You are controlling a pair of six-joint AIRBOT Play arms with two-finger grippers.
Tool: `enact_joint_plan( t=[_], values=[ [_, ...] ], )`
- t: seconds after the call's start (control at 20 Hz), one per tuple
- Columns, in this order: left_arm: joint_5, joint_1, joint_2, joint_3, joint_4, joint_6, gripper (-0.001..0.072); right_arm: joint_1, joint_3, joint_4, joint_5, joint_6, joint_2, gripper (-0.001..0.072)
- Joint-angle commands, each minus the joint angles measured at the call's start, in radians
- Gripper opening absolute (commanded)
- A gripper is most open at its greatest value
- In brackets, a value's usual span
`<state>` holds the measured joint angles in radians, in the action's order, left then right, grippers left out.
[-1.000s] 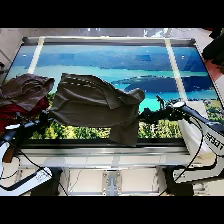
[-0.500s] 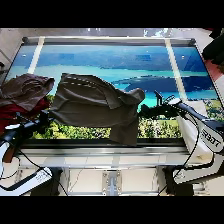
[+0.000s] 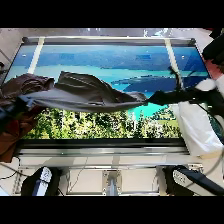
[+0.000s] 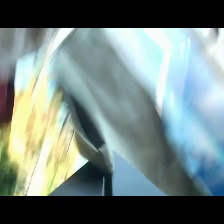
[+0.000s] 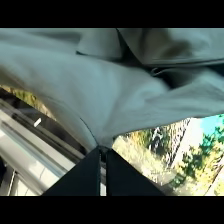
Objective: Fold the shirts.
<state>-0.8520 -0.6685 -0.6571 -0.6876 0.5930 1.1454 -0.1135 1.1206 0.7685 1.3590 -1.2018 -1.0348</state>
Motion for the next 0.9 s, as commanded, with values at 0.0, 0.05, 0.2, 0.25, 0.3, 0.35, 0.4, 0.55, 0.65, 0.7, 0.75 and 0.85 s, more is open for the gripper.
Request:
enact_joint_plan(
  t=[0.0,0.05,0.2,0.25,0.3,0.35,0.4,0.55,0.65,0.7,0.75,0.85],
  values=[
    [-0.135,-0.167,0.287,-0.231,0.056,0.048,0.0004,-0.036,0.174,0.136,0.061,-0.141,0.392,0.0008],
    [-0.182,-0.219,0.311,-0.351,0.085,0.039,0.0004,-0.036,0.255,0.19,0.005,-0.186,0.478,0.0007],
    [-0.27,-0.239,0.232,-0.74,0.245,0.044,0.0004,-0.036,0.538,0.308,0.003,-0.22,0.536,0.0006],
    [-0.303,-0.218,0.178,-0.866,0.261,0.044,0.0004,-0.036,0.622,0.333,0.016,-0.22,0.518,0.0006],
    [-0.327,-0.187,0.124,-0.966,0.262,0.045,0.0004,-0.036,0.693,0.354,0.015,-0.22,0.494,0.0006],
    [-0.362,-0.155,0.064,-1.049,0.245,0.047,0.0005,-0.036,0.756,0.388,0.017,-0.219,0.462,0.0006],
    [-0.393,-0.131,0.014,-1.093,0.232,0.074,0.0005,-0.036,0.797,0.419,0.031,-0.219,0.428,0.0006],
    [-0.551,-0.09,-0.142,-1.093,0.187,0.138,0.0004,-0.036,0.792,0.446,0.125,-0.218,0.293,0.0007],
    [-0.605,-0.005,-0.257,-1.043,0.202,0.146,0.0004,-0.036,0.748,0.434,0.145,-0.218,0.171,0.0007],
    [-0.609,0.063,-0.307,-0.999,0.24,0.148,0.0004,-0.035,0.724,0.409,0.142,-0.216,0.104,0.0007],
    [-0.606,0.161,-0.362,-0.948,0.302,0.148,0.0004,-0.035,0.697,0.373,0.139,-0.203,0.028,0.0007],
    [-0.551,0.354,-0.476,-0.855,0.521,0.134,0.0005,-0.033,0.656,0.306,0.125,-0.167,-0.126,0.0008]
  ],
)
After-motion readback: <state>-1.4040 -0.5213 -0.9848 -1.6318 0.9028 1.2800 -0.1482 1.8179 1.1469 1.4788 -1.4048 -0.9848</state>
